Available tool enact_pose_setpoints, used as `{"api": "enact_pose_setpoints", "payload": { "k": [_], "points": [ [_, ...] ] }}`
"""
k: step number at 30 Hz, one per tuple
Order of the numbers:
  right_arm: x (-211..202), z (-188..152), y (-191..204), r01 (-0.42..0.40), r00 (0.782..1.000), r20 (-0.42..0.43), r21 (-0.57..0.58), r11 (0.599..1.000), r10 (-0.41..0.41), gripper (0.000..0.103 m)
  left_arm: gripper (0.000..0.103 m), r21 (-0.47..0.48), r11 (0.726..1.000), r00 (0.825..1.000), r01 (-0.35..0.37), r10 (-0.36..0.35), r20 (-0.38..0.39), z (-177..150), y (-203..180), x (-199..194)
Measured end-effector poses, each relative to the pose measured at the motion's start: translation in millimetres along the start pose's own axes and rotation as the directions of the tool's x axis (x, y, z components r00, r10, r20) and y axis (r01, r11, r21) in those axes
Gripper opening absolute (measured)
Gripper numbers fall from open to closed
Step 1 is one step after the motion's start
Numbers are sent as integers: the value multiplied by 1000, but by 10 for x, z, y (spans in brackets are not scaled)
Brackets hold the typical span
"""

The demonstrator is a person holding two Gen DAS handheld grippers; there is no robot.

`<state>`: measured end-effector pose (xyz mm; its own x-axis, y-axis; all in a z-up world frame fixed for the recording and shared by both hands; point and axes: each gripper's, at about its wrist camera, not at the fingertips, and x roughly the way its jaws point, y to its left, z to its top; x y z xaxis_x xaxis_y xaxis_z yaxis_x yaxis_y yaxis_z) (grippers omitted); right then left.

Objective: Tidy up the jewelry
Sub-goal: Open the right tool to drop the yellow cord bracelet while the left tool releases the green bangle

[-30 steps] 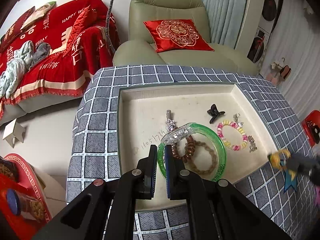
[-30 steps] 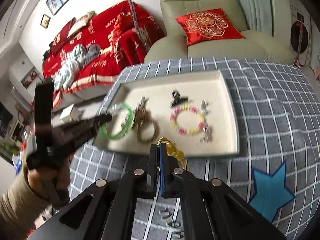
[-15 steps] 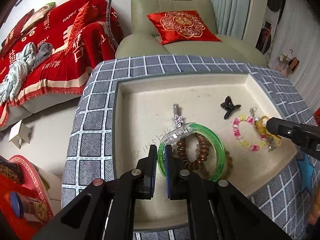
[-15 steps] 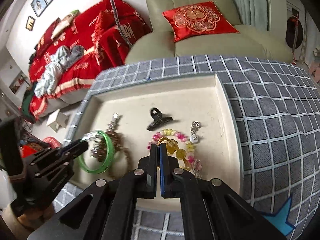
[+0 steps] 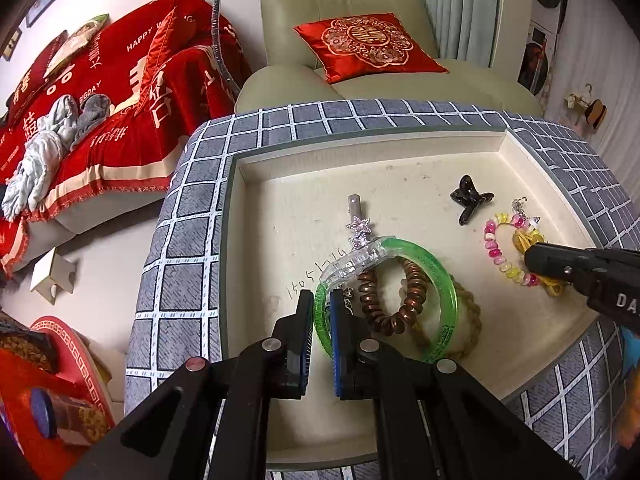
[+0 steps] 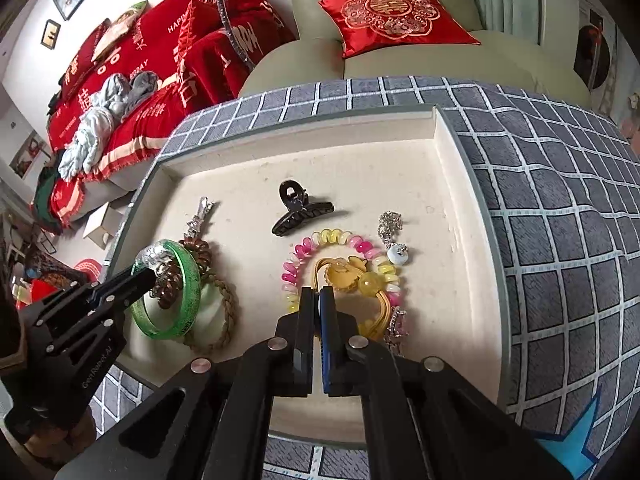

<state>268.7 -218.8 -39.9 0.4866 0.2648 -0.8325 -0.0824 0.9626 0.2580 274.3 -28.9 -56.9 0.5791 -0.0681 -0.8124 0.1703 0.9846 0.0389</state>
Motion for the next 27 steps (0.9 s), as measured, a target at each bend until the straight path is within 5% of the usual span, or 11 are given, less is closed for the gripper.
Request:
{"api": "enact_pose_setpoints", "payload": {
  "k": [2,4,5,27],
  "points": [
    [-57,-4,5,-16,1000,11,6,1000,16,13,24,-7,1000,1000,-1,1,5,9,8,-16],
    [-116,-7,23,-19,999,27,3,1000,19,58,24,-9,1000,1000,-5,5,11,16,8,-30],
    [-149,-9,43,-18,999,39,-1,1000,18,66,24,-7,1000,1000,-8,8,13,16,4,-38],
    [-398,-10,91,35,996,85,-26,999,-33,81,25,-11,1000,998,-1,2,62,26,31,-230]
  ]
}}
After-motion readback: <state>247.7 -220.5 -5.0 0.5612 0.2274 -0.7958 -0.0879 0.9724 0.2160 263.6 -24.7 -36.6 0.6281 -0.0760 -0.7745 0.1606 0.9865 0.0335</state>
